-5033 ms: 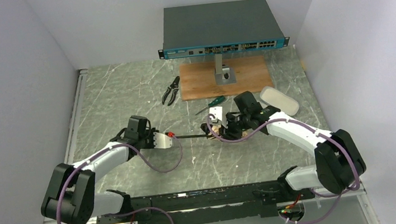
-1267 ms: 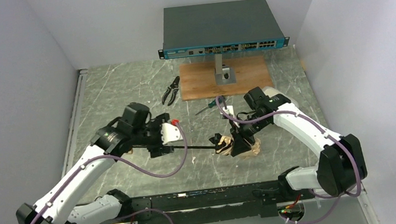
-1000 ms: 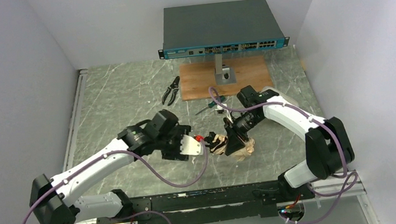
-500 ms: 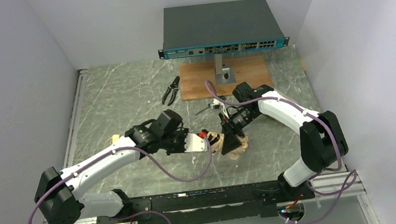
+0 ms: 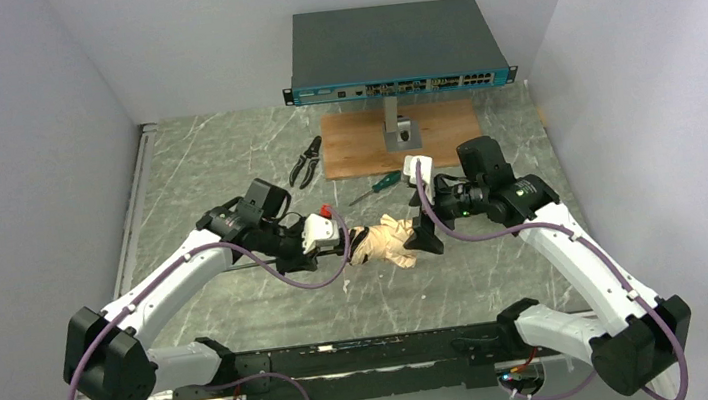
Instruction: Open the umbrella
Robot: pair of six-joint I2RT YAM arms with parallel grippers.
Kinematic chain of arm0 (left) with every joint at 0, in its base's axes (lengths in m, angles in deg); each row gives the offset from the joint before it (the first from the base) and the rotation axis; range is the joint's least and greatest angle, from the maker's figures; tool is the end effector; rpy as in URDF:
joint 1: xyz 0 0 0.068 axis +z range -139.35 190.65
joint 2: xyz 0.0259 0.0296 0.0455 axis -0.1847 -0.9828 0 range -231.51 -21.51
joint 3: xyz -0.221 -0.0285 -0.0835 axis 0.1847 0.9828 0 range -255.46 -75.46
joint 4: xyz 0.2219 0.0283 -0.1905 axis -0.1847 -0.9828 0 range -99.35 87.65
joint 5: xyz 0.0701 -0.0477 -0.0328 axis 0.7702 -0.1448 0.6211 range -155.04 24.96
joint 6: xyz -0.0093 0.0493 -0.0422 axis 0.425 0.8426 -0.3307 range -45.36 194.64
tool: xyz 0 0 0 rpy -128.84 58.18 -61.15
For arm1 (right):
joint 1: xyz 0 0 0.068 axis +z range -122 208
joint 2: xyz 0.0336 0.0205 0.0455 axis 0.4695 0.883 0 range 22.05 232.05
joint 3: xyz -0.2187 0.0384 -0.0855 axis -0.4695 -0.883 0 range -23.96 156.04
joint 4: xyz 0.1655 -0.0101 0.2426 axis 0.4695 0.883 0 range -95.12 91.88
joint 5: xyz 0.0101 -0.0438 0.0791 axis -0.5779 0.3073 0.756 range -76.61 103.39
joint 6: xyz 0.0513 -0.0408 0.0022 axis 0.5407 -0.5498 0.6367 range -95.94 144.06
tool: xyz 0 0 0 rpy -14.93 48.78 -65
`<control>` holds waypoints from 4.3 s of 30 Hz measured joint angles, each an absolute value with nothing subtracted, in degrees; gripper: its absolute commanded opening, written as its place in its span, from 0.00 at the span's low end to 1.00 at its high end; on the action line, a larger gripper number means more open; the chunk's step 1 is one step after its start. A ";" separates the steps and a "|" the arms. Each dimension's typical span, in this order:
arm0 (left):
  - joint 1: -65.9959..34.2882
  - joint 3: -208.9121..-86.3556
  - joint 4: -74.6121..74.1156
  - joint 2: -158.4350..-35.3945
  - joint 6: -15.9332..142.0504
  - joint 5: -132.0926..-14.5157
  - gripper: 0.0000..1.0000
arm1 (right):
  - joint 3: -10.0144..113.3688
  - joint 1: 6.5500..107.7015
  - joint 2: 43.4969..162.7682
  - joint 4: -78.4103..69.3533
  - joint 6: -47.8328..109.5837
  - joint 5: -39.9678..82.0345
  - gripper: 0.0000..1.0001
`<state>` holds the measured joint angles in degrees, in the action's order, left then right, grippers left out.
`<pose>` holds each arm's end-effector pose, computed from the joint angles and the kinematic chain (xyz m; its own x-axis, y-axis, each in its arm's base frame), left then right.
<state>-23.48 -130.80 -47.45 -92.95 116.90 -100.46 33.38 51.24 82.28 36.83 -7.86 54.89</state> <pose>0.2219 -0.1865 0.2080 -0.0739 0.7123 -0.6980 0.9973 0.0526 -0.0520 0.2336 0.1374 0.2775 -0.1655 -0.5021 -0.8488 -0.9598 0.2797 0.0218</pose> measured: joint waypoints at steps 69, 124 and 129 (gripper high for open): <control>-20.07 -159.78 -65.57 -83.29 106.74 -103.17 1.00 | 31.02 72.23 68.12 40.63 -42.24 26.60 0.00; -19.92 -155.01 -45.95 -99.68 93.58 -113.34 1.00 | -0.23 97.73 49.67 4.94 -73.39 -14.31 0.00; -19.92 -155.91 -47.08 -100.44 93.38 -112.94 1.00 | -0.23 97.73 53.17 2.23 -73.41 -21.41 0.00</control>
<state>-19.92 -155.91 -47.08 -100.44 93.38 -112.94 -0.23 97.73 53.17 2.23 -73.41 -21.41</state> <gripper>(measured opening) 0.996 0.304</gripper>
